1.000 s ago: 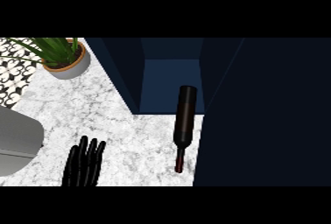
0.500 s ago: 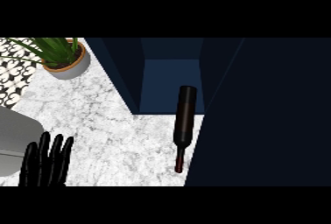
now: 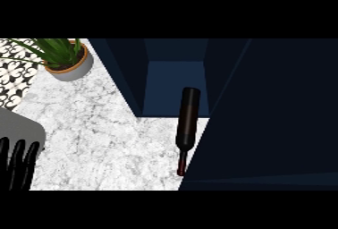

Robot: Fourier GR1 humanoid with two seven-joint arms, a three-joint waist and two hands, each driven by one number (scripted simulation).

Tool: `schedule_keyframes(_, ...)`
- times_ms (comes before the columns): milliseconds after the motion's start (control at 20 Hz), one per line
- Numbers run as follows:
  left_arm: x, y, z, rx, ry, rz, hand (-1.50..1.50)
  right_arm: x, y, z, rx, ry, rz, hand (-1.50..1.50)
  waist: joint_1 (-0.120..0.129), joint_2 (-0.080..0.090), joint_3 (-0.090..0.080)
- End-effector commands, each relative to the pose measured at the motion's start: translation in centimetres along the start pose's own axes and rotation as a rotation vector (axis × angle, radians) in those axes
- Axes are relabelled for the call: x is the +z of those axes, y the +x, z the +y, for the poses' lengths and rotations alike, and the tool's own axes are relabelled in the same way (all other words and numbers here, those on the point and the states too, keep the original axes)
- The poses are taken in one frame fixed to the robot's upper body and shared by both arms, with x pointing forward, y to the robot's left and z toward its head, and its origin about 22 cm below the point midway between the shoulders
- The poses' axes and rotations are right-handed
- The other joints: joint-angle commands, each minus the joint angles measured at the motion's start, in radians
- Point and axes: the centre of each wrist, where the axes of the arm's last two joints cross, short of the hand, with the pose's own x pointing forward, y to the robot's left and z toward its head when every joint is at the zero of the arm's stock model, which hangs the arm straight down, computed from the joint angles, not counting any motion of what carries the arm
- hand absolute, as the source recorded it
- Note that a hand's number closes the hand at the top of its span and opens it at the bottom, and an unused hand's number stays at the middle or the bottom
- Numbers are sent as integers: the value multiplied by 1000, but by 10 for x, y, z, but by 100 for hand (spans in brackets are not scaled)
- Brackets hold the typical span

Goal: Pick up the wine, place it into the cabinet and close the cabinet

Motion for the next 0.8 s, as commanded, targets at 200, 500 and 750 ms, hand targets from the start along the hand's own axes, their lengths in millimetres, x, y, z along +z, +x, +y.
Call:
schedule_keyframes(200, -16, 16, 35, -18, 4, 5, -150, -1, 21, 55, 34, 61, -95, 150, -5, -3, -2)
schedule_keyframes(500, -12, 24, 56, -34, -32, 5, -150, -13, 14, 64, 40, -9, -110, 150, 7, -4, -1)
schedule_keyframes(750, -22, 21, 45, 20, -20, 20, -150, -29, 20, 67, 118, -26, -146, 150, 2, 2, -2)
